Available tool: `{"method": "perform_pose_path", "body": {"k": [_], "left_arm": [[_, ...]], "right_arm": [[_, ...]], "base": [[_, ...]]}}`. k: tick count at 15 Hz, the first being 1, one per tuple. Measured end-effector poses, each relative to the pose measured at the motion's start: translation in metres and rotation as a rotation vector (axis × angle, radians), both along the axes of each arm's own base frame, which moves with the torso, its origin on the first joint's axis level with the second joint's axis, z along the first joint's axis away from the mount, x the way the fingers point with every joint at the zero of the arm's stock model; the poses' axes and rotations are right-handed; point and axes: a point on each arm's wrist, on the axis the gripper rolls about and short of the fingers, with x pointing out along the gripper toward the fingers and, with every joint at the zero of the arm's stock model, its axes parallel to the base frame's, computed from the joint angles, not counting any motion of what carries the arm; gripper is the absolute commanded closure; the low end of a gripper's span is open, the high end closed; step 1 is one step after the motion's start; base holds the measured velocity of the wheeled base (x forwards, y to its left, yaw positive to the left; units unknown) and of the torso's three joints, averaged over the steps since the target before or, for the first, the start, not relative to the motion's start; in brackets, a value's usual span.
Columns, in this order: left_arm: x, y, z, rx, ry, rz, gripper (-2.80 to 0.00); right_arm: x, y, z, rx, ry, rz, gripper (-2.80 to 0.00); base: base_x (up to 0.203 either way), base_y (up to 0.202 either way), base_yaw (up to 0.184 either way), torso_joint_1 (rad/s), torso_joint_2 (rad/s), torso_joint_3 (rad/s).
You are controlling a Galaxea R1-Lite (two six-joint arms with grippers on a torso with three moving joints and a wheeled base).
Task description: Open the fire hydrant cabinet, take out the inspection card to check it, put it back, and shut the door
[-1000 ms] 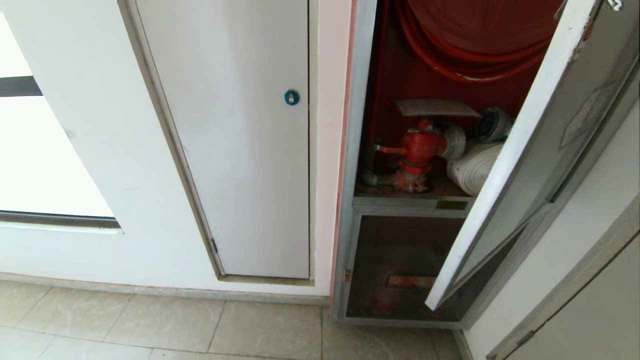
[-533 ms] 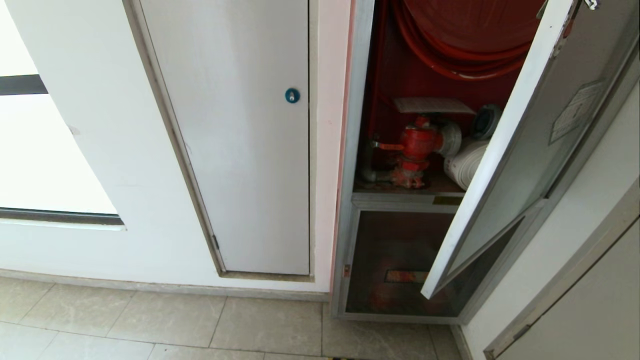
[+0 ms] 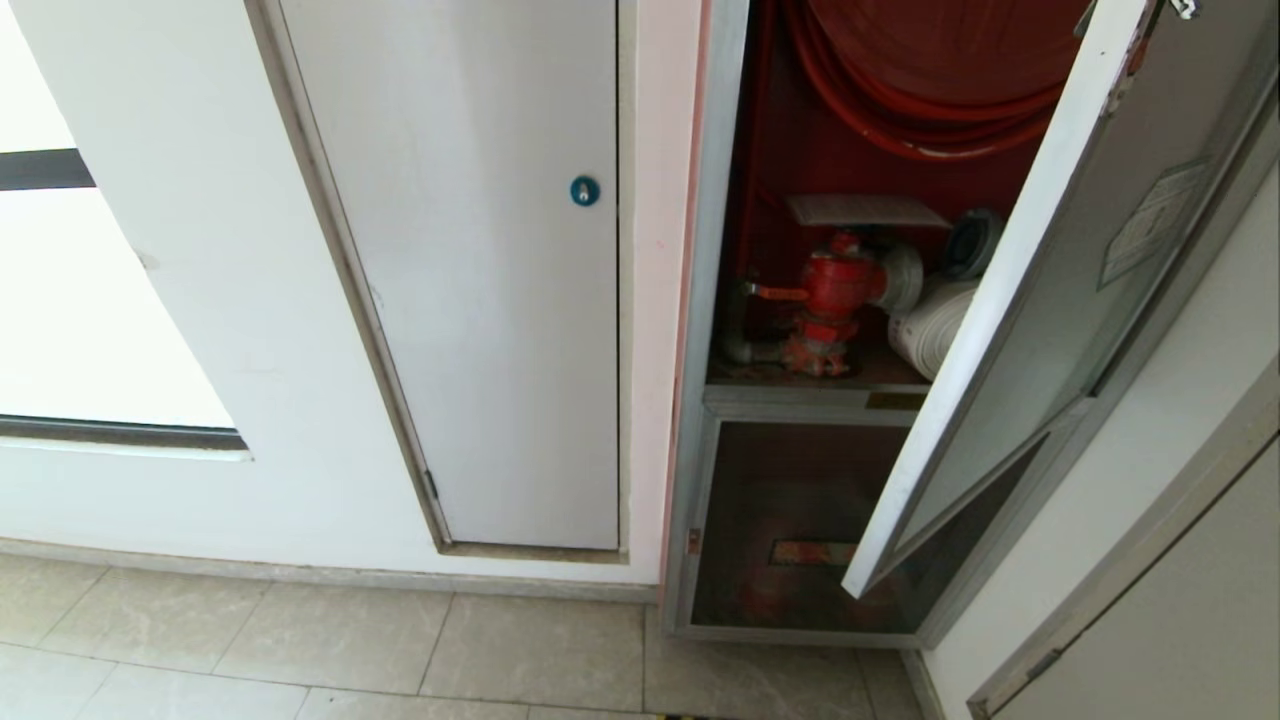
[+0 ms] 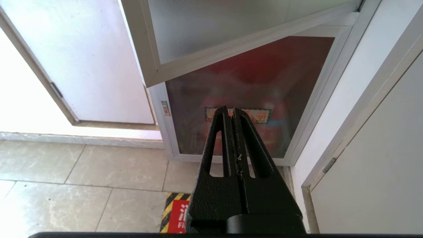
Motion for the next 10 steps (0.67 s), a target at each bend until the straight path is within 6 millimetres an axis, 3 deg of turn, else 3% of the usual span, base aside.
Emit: {"method": "perform_pose_path", "body": {"k": [10], "left_arm": [[0.0,0.0,0.0,0.0,0.0,0.0,0.0]], "right_arm": [[0.0,0.0,0.0,-0.006,0.0,0.0,0.0]], "base": [[0.0,0.0,0.0,0.0,0.0,0.0]]}}
